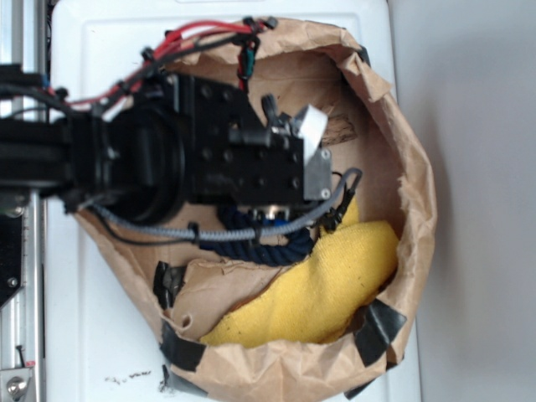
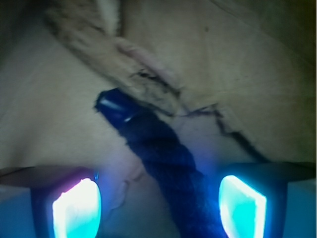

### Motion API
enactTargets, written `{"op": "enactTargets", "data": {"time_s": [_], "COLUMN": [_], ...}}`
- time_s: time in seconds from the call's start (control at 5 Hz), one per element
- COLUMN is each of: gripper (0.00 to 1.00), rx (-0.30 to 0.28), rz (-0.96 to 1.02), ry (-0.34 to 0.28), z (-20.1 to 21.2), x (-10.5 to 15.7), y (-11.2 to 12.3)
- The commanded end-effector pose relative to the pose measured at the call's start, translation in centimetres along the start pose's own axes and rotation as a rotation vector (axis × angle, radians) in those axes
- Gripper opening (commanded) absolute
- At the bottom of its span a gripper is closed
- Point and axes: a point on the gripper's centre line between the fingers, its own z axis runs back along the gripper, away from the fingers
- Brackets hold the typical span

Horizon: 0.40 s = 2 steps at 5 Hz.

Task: Grab the blue rope.

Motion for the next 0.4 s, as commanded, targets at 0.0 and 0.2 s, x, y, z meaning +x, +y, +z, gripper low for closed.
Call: {"op": "enactTargets", "data": {"time_s": [0.0, 0.2], "gripper": [0.00, 0.00], "rx": [0.009, -0.005], "rz": [-0.069, -0.071], "ry": [0.002, -0.008], "z": [-0.24, 0.08], "x": [-1.41, -1.30], "y": [0.21, 0.61]}}
